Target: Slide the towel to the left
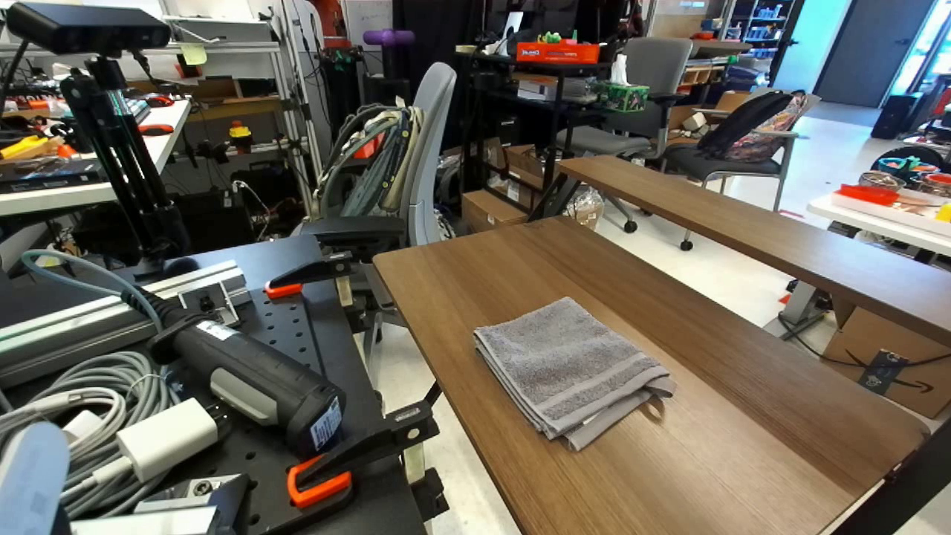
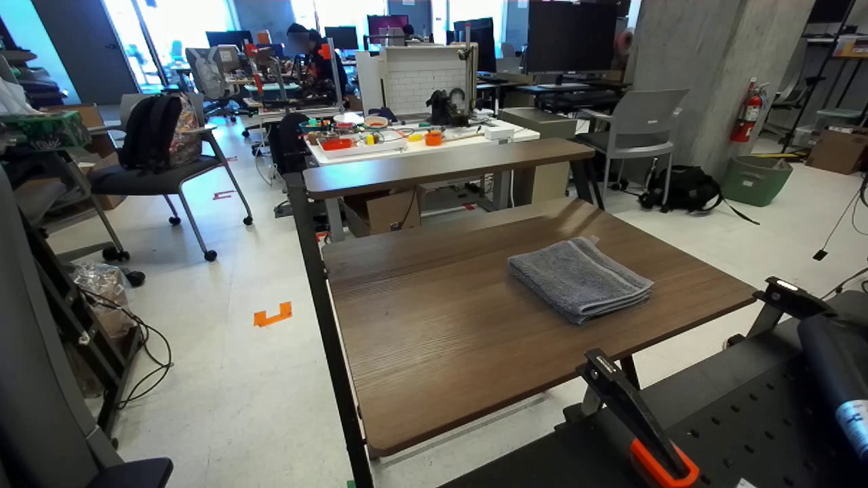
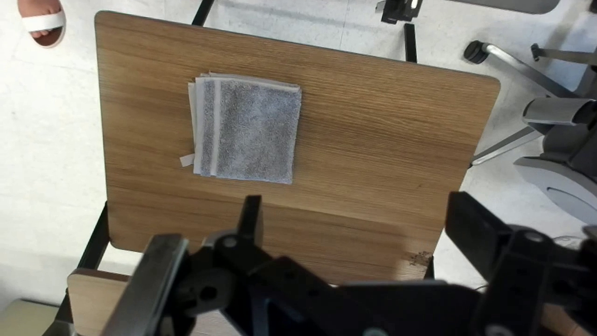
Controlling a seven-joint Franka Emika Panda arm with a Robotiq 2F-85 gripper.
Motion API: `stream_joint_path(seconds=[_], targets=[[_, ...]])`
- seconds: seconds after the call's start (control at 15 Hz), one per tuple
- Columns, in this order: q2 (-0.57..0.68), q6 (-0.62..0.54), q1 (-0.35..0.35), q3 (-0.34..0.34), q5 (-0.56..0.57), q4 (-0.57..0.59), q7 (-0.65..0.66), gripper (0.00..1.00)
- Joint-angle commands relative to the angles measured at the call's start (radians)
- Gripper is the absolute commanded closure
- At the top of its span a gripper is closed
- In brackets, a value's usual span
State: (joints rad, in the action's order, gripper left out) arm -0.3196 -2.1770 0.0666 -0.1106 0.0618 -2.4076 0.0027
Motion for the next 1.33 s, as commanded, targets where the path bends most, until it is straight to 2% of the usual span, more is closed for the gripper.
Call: stream_joint_path(seconds=[0.0, 0.27, 0.47, 0.87, 1.0, 1.07, 1.27], targets=[[0.165, -0.110, -0.028, 0.026, 0.039, 0.077, 0.001, 0.00], [0.352, -0.187, -0.048, 0.066, 0.027, 0.170, -0.032, 0.00], [0.506, -0.178, -0.059, 0.088, -0.002, 0.263, -0.064, 0.00], [0.781, -0.186, -0.064, 0.148, 0.073, 0.417, 0.003, 0.00], [0.815, -0.164, -0.045, 0.182, 0.125, 0.448, 0.036, 0.00], [0.775, -0.176, -0.063, 0.155, 0.082, 0.394, -0.001, 0.00], [0.820, -0.176, -0.062, 0.169, 0.109, 0.432, 0.015, 0.00]])
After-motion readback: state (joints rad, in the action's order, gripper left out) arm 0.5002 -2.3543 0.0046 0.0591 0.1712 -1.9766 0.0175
